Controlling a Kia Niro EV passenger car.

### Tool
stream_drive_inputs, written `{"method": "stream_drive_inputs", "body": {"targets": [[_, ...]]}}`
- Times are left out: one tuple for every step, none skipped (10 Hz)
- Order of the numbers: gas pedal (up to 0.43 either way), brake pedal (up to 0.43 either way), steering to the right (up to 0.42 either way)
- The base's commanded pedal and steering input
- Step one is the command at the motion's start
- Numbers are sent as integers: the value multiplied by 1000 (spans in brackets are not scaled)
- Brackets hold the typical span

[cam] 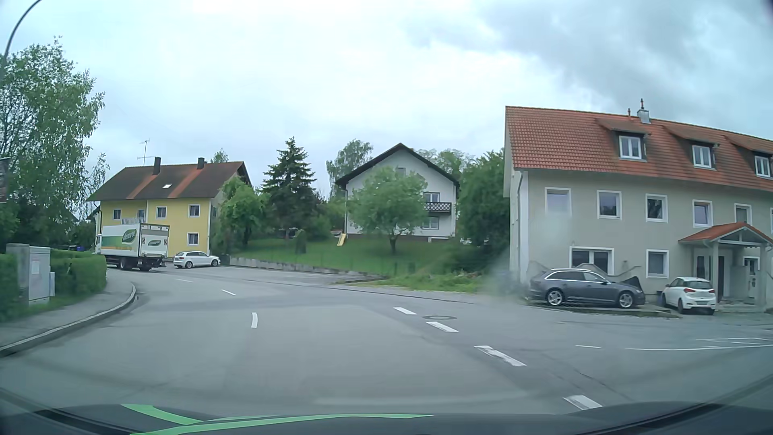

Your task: Follow the waypoints while adhering to traffic rules and regulations

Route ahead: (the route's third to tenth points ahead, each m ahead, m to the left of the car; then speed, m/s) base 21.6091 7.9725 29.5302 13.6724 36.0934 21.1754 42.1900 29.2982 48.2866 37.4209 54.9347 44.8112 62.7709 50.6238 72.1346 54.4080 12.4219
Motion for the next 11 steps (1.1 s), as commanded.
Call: {"method": "stream_drive_inputs", "body": {"targets": [[0, 140, -93], [0, 146, -94], [0, 152, -97], [0, 152, -99], [0, 152, -99], [0, 146, -100], [0, 140, -104], [0, 122, -109], [0, 104, -115], [0, 79, -118], [0, 61, -119]]}}
